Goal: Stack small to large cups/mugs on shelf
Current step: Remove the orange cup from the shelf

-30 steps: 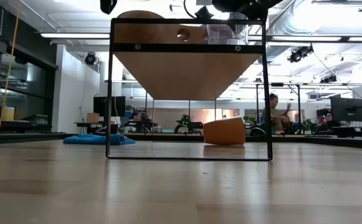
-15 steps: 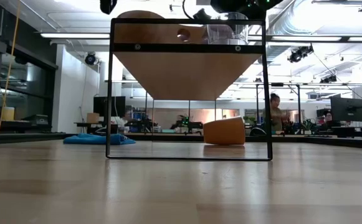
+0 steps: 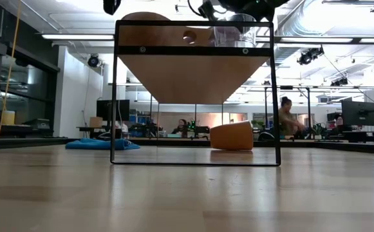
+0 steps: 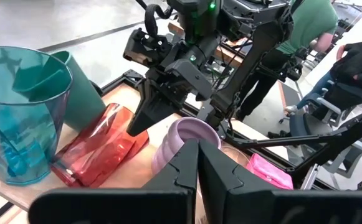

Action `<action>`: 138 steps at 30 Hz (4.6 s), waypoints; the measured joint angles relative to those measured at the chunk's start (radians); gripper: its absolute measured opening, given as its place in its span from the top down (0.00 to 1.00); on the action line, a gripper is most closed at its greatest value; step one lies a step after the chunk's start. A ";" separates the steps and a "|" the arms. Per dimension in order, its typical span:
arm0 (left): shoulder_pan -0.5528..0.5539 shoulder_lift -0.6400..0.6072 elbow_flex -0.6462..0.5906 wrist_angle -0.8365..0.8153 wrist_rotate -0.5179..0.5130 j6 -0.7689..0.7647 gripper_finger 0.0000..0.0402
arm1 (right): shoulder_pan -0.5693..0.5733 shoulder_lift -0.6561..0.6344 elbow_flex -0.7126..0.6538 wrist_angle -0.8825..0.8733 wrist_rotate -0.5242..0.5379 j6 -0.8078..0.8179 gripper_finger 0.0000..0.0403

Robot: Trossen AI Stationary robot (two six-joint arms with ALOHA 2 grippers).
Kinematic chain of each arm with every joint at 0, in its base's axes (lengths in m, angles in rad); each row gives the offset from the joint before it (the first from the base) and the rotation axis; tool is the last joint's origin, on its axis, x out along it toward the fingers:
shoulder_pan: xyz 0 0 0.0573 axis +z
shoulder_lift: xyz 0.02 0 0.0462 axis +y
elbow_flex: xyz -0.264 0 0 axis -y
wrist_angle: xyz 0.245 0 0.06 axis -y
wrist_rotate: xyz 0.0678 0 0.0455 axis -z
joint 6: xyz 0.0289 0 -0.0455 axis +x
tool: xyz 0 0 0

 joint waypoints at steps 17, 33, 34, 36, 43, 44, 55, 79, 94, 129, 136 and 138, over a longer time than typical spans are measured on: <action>0.000 0.000 0.000 0.000 0.000 -0.001 1.00 | 0.020 0.000 -0.001 -0.010 0.000 0.017 0.99; 0.000 0.000 0.000 0.000 0.000 -0.001 1.00 | 0.020 0.000 -0.003 -0.012 -0.035 0.010 1.00; 0.000 0.000 0.000 0.000 0.000 -0.001 1.00 | 0.020 0.000 -0.003 -0.012 -0.036 0.010 1.00; 0.000 0.000 0.000 0.000 0.000 -0.001 1.00 | 0.019 0.001 -0.003 -0.012 -0.037 0.010 1.00; 0.000 0.000 0.000 0.000 0.000 -0.002 1.00 | 0.019 0.001 -0.003 -0.013 -0.061 0.010 1.00; 0.000 0.000 0.000 0.000 0.000 -0.002 1.00 | 0.019 0.001 -0.003 -0.013 -0.064 0.010 1.00; 0.000 0.000 0.000 0.000 0.000 -0.002 1.00 | 0.019 -0.021 -0.003 -0.020 -0.085 0.006 1.00; 0.000 0.000 0.000 0.000 0.001 -0.003 1.00 | 0.020 -0.060 -0.004 -0.019 -0.085 -0.001 1.00; 0.000 0.000 0.000 -0.001 0.001 -0.005 1.00 | 0.021 -0.083 -0.003 -0.018 -0.131 -0.009 1.00; 0.000 0.000 0.000 -0.001 0.001 -0.007 1.00 | 0.021 -0.242 -0.002 0.005 -0.149 -0.052 1.00; 0.000 0.000 0.000 -0.001 0.001 -0.021 1.00 | 0.021 -0.439 -0.001 -0.105 -0.173 -0.069 1.00; 0.000 0.000 0.000 -0.001 0.001 -0.030 1.00 | 0.021 -0.499 -0.001 -0.215 -0.173 -0.061 1.00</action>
